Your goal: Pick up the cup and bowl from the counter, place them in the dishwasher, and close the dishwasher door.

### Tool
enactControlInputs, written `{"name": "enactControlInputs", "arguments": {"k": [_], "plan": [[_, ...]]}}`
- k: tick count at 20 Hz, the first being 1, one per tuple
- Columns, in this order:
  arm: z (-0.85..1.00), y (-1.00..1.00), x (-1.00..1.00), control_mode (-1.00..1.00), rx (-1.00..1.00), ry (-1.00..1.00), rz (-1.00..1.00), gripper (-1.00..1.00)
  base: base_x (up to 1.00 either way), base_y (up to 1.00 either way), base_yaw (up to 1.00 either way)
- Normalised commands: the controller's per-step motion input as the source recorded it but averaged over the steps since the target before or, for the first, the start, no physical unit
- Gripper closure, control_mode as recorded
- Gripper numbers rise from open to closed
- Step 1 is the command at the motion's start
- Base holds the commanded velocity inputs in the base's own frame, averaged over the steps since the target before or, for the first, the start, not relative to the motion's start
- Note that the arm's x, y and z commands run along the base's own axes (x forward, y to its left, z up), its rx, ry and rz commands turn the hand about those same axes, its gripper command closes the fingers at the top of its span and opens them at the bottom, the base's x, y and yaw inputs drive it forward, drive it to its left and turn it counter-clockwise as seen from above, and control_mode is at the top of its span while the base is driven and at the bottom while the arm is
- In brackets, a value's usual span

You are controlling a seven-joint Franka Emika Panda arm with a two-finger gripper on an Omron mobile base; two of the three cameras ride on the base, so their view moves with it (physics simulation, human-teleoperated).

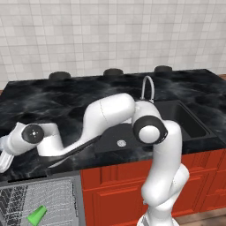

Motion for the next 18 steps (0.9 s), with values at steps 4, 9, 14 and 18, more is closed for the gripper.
{"name": "enactControlInputs", "arguments": {"k": [4, 9, 14, 18], "plan": [[0.0, 0.0, 0.09, -1.0, -0.19, 0.0, 0.0, -1.0, 0.0, 0.0, 0.0], [-0.01, -0.01, 0.0, -1.0, -0.17, 0.0, 0.0, -1.0, 0.0, 0.0, 0.0], [-0.16, -0.09, 0.0, -1.0, -0.15, -0.02, 0.0, -1.0, 0.0, 0.0, 0.0], [-0.28, -0.25, 0.0, -1.0, -0.13, -0.04, 0.0, -1.0, 0.0, 0.0, 0.0]]}}
